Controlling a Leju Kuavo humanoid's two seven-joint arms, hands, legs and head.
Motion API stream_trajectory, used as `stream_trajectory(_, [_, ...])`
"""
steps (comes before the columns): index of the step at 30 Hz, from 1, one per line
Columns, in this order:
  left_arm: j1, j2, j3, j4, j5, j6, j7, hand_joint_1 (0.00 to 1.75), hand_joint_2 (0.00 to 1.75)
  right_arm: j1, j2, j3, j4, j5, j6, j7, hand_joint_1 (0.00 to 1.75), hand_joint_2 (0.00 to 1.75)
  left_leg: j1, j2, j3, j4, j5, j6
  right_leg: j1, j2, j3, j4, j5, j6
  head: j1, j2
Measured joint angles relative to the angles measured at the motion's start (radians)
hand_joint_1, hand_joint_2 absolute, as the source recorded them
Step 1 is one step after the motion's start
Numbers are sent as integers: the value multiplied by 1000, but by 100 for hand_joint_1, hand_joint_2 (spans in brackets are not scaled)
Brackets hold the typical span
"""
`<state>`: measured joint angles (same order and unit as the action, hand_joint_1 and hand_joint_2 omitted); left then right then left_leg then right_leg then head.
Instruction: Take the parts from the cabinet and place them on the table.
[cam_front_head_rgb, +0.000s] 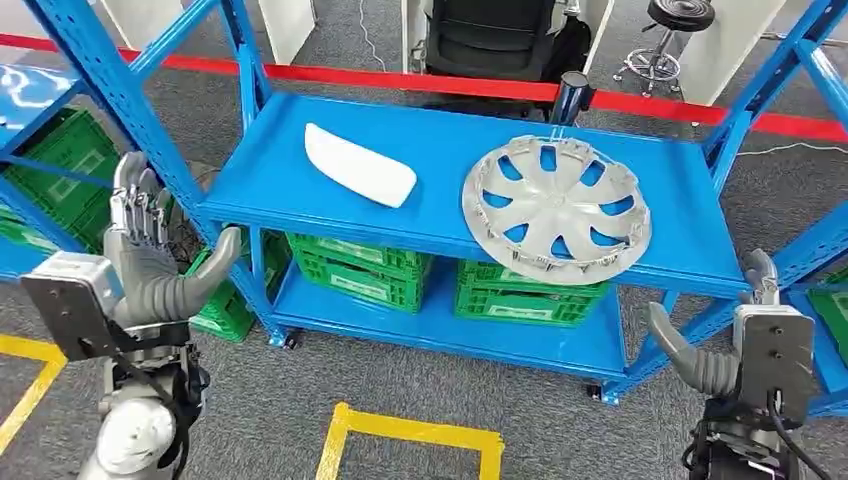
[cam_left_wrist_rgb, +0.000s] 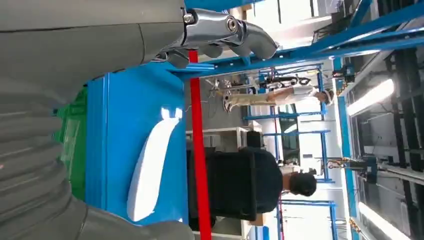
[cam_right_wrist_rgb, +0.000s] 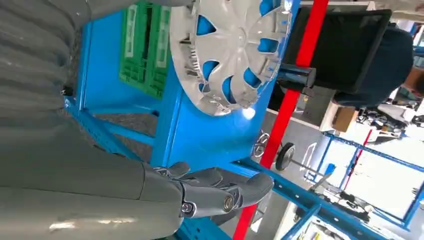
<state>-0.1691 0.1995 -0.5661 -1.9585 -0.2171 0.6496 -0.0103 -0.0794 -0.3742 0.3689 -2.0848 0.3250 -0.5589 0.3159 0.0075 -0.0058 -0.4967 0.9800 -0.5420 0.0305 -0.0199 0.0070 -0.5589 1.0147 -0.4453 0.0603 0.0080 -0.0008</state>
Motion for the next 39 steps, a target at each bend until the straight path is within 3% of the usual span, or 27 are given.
stream_trajectory(1, [0,0,0,0,2,3,2,0,175,-1,0,0,-3,0,-1,-2,0,175,8,-2,40,-19,4,8,-3,0,-22,15,7,5,-2,0])
stream_trajectory(3, [0,0,3,-2,-2,9,8,0,175,-5,0,-1,-5,2,-5,-2,0,175,6,0,42,-26,-3,21,-2,0,-58,99,-35,4,12,0])
stream_trajectory(5, [3,0,6,-3,-8,14,18,0,175,0,0,-1,-5,5,-9,0,0,175,5,0,40,-25,-11,23,-2,0,-132,230,-95,4,21,0])
stream_trajectory(6, [6,0,6,-3,-12,15,18,0,175,6,0,-1,-5,7,-10,1,0,175,5,0,47,-24,-16,21,-2,0,-163,279,-107,8,22,0])
stream_trajectory(7, [9,0,6,-3,-16,17,20,0,175,9,0,-1,-5,7,-10,2,0,175,5,-1,56,-24,-23,20,-3,-1,-169,275,-90,9,24,0])
stream_trajectory(8, [11,0,6,-3,-19,17,21,0,175,10,0,-1,-5,7,-10,2,0,175,5,-2,67,-24,-30,17,-3,-1,-157,231,-54,8,27,0])
stream_trajectory(10, [12,0,7,-4,-22,18,25,0,175,10,0,-2,-5,7,-10,2,0,175,5,-2,111,-23,-51,8,-4,-2,-101,56,62,3,35,0])
stream_trajectory(12, [13,1,7,-4,-24,19,29,0,175,15,0,0,-3,7,-11,3,0,175,9,1,115,-33,-57,-3,12,-3,-111,66,28,-7,31,0])
stream_trajectory(13, [15,1,9,-5,-24,19,32,0,175,14,-5,-2,-5,7,-13,4,0,175,8,0,106,-30,-61,-13,15,-9,-66,20,18,-23,40,0])
stream_trajectory(16, [12,0,11,-11,-25,21,32,0,175,13,-5,-3,-12,8,-16,4,0,175,5,2,100,1,-42,-30,9,-5,-33,-8,-15,-43,32,0])
stream_trajectory(17, [12,0,12,-12,-25,20,31,0,175,13,-5,-3,-13,8,-17,3,0,175,8,2,51,62,-18,-33,4,-3,-15,-27,-22,-46,30,0])
stream_trajectory(18, [11,2,13,-11,-25,21,31,0,175,12,-5,-4,-13,8,-18,3,0,175,10,3,-19,172,9,-44,0,-3,14,-41,-31,-50,21,0])
stream_trajectory(19, [13,4,13,-9,-23,23,32,0,175,13,-5,-3,-11,8,-18,3,0,175,14,4,-79,248,1,-49,-2,-3,35,-51,-41,-52,17,0])
stream_trajectory(21, [16,5,13,-6,-19,24,32,0,175,18,-5,-3,-10,8,-18,3,0,175,19,4,-182,318,-73,-52,-7,0,81,-67,-66,-50,6,0])
stream_trajectory(23, [16,6,13,-6,-17,24,32,0,175,18,-5,-3,-10,8,-18,3,0,175,19,4,-223,289,-106,-54,-14,4,127,-78,-92,-44,1,0])
stream_trajectory(24, [16,6,13,-6,-17,24,32,0,175,18,-5,-3,-10,8,-18,4,0,175,19,4,-230,221,-79,-52,-20,7,167,-85,-114,-37,-5,0])
stream_trajectory(26, [17,7,13,-5,-17,24,32,0,175,18,-5,-3,-10,8,-18,4,0,175,19,7,-223,91,74,-46,-24,7,200,-90,-148,-26,-11,0])
stream_trajectory(27, [19,9,13,-3,-16,24,33,0,175,18,-5,-2,-9,7,-18,4,0,175,17,12,-229,18,245,-41,-25,8,228,-90,-172,-16,-19,0])
stream_trajectory(28, [18,9,13,-2,-12,24,36,0,175,20,-4,-2,-8,7,-17,6,0,175,11,13,-222,29,199,-40,-24,16,232,-105,-183,-6,-18,0])
stream_trajectory(29, [19,10,15,-2,-13,24,34,0,175,17,-5,-1,-8,6,-18,8,0,175,4,10,-198,28,188,-37,-24,7,247,-120,-192,2,-15,0])
stream_trajectory(30, [17,10,16,-4,-15,24,32,0,175,16,-5,-2,-9,7,-17,8,0,175,2,-1,-181,5,178,-29,-29,5,300,-128,-167,16,-15,0])
stream_trajectory(31, [13,10,14,-5,-15,24,32,0,175,17,-5,-2,-11,8,-19,6,0,175,2,-1,-164,0,167,-17,-29,6,284,-107,-137,21,-19,0])
stream_trajectory(33, [16,9,14,-9,-15,24,30,0,175,14,-5,-5,-11,8,-19,6,0,175,10,-4,-119,-9,166,-2,-28,2,256,-26,-138,24,-7,0])
stream_trajectory(35, [15,9,13,-10,-11,24,29,0,175,9,-6,-5,-12,8,-19,7,0,175,9,-6,-104,-12,161,6,-24,2,158,111,-191,20,6,0])
stream_trajectory(37, [16,9,13,-10,-4,29,23,0,175,13,-6,-5,-12,8,-20,7,0,175,8,-12,-98,-11,149,7,-21,2,48,203,-286,20,11,0])
stream_trajectory(38, [17,8,13,-10,-1,30,18,0,175,14,-6,-5,-12,8,-20,9,0,175,8,-14,-97,-9,143,6,-21,2,24,200,-290,21,13,0])
stream_trajectory(39, [17,8,13,-10,0,30,15,0,175,13,-6,-5,-12,8,-20,9,0,175,8,-17,-95,-4,135,5,-21,2,9,158,-243,19,15,0])
